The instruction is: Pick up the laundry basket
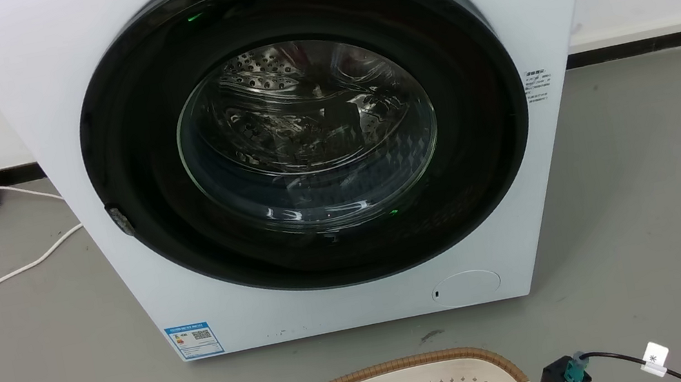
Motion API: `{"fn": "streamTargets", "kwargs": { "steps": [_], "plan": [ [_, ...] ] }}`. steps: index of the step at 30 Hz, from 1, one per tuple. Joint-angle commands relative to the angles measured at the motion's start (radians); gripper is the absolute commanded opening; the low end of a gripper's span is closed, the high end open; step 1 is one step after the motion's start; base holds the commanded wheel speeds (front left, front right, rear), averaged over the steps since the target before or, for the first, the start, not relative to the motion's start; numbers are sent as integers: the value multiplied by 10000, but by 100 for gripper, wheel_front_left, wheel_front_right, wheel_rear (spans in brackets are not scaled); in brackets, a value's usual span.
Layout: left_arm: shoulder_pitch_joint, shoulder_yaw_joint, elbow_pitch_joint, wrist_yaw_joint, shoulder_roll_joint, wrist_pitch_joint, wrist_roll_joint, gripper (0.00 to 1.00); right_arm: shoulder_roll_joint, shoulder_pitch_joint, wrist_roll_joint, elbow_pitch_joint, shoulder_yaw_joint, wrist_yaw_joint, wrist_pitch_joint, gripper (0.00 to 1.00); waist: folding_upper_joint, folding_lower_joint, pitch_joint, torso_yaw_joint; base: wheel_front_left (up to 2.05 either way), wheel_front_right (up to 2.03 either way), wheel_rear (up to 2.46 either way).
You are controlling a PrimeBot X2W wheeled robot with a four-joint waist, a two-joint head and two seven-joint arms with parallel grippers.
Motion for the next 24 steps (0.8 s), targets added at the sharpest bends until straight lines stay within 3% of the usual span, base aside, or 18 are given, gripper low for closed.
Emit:
{"fn": "streamTargets", "kwargs": {
  "steps": [1, 24],
  "plan": [
    [-149, -96, -18, -47, 19, -60, -24, 0, 79, 47, 44, -20, 20, 33, -46, 0, -1, 0, -2, -3, 0, 0, 0],
    [-222, -598, 63, -48, 49, -199, -481, 0, 108, 116, 3, 0, 25, 34, -24, 0, -1, 0, 28, 4, 0, 0, 0]
  ]
}}
